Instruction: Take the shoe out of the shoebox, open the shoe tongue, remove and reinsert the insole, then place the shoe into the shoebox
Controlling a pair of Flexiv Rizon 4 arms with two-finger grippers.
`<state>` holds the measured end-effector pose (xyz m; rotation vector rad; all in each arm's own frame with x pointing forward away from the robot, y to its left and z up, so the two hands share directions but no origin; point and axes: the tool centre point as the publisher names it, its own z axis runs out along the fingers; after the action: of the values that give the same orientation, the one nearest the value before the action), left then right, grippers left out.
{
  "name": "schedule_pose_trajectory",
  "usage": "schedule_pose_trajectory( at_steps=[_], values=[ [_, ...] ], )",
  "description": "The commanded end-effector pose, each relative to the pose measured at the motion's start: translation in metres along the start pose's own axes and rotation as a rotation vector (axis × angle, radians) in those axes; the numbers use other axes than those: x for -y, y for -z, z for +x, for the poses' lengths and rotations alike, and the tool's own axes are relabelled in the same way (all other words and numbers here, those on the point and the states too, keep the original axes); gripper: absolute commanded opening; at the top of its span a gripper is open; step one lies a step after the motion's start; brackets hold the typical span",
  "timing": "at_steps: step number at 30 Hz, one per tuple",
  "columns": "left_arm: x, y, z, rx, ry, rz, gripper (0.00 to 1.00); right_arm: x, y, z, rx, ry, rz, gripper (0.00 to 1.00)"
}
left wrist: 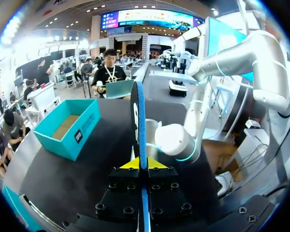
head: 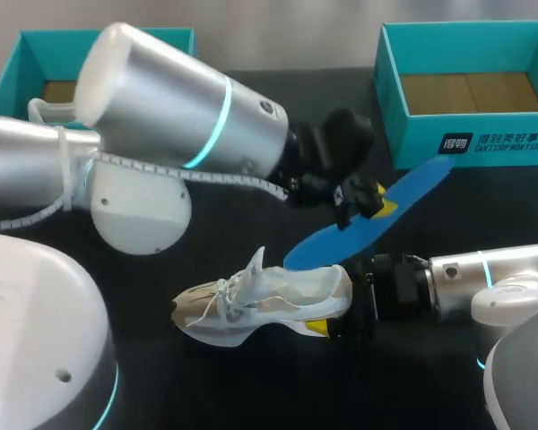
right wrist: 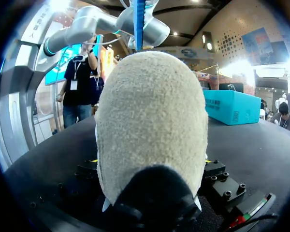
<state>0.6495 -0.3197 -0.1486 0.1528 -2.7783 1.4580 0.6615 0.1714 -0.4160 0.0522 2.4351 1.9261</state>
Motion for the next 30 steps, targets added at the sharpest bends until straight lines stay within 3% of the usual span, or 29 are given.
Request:
schedule_pose_trajectory(
  at_steps=[1, 6, 10, 30],
  values=[
    [0.005, 0.049, 0.0, -0.506, -0.026, 0.077, 0.0, -0.001, 0.0, 0.001, 0.0, 0.0, 0.005, 0.0],
    [0.025, 0.074, 0.003, -0.575, -0.045, 0.151, 0.0, -0.001, 0.0, 0.001, 0.0, 0.0, 0.005, 0.0],
    [0.045, 0.107, 0.008, -0.559, -0.103, 0.228, 0.0, -0.001, 0.0, 0.001, 0.0, 0.0, 0.005, 0.0],
    [0.045, 0.107, 0.008, -0.559, -0.103, 0.228, 0.0, -0.001, 0.0, 0.001, 0.0, 0.0, 0.005, 0.0]
  ],
)
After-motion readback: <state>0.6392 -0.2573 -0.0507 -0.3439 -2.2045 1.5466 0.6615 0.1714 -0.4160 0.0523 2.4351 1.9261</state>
